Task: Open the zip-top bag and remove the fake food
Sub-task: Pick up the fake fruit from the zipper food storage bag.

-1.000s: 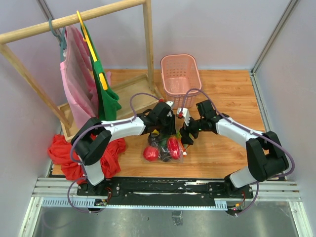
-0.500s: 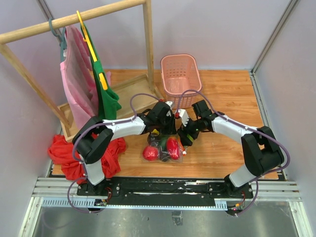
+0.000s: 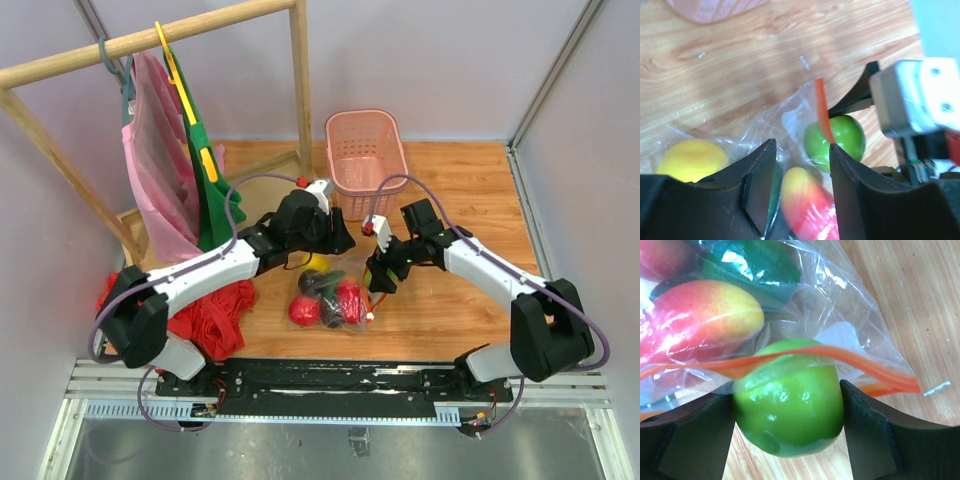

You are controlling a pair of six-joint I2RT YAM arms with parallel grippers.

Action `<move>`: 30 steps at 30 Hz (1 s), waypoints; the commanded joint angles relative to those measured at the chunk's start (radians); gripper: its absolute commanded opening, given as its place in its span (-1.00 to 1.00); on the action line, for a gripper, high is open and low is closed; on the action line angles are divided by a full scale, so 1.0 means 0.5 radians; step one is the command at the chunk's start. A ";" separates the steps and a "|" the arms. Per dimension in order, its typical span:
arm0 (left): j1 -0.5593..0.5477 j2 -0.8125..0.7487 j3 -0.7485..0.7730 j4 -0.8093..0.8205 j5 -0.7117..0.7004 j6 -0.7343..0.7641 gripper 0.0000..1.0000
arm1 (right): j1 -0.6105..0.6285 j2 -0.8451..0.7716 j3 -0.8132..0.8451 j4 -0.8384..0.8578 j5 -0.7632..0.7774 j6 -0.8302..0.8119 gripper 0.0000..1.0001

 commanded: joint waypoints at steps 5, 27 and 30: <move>0.007 -0.445 -0.109 0.171 -0.049 0.028 0.06 | -0.207 -0.163 0.054 -0.318 -0.244 -0.101 -0.51; 0.022 -1.268 -0.381 0.611 -0.141 0.066 0.62 | -0.841 -0.173 0.840 -1.142 -1.038 -0.451 -0.63; 0.022 -1.255 -0.363 0.576 -0.042 0.073 0.61 | -0.857 -0.121 0.998 -1.069 -1.047 -0.310 -0.63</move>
